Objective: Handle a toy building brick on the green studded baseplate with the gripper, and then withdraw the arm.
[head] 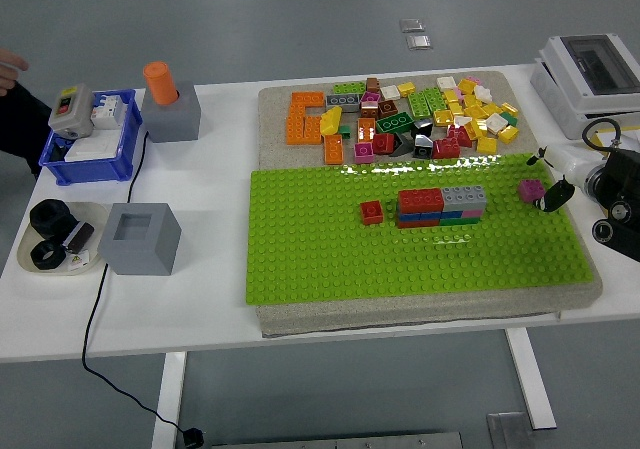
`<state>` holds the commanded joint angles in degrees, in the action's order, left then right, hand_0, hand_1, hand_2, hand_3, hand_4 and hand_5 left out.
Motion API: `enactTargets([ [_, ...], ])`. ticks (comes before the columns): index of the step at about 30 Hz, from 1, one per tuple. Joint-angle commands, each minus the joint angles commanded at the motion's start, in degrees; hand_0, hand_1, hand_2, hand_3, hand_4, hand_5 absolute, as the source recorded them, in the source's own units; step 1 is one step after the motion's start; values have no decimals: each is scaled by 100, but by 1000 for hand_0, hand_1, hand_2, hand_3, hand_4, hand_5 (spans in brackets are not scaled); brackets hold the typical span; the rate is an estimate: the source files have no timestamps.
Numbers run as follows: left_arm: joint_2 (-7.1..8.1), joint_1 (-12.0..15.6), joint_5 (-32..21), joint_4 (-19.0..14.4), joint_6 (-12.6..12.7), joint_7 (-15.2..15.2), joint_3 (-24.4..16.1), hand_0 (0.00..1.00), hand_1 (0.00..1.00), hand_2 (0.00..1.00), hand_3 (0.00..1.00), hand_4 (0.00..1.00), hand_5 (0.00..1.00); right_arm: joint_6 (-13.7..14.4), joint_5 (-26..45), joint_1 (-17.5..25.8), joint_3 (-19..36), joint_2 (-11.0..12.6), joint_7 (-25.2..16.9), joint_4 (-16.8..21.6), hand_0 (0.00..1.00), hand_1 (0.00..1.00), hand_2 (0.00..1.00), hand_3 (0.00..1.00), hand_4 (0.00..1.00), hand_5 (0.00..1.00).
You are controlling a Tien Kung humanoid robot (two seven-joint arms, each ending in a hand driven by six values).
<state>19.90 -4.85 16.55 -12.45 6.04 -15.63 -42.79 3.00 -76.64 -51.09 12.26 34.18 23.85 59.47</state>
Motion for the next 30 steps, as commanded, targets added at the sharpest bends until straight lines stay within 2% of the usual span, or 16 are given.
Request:
enactTargets([
  [2,-1,-1,-6,0,1,3,4,777,745,725,757,834,525,15,17,27,3,-15,-10,-22,953,949,998,743,715,26],
  [3,-2,-2,-5,0,2,4,4,778,746,728,758,834,522,27,27,41,2,-24,-16,-34,952,948,998,640,710,27],
  [8,-5,-4,-3,-2,5,5,8,778,746,728,758,834,522,126,82,87,-17,-73,-61,-85,952,948,998,640,710,27],
  [9,-6,-4,1,-2,6,5,6,778,748,730,758,835,523,148,95,94,-23,-83,-70,-93,948,947,996,591,708,26],
  [30,-27,-8,13,-4,8,10,26,779,749,734,758,833,521,384,332,137,-108,-156,-164,-148,944,946,977,568,680,37],
])
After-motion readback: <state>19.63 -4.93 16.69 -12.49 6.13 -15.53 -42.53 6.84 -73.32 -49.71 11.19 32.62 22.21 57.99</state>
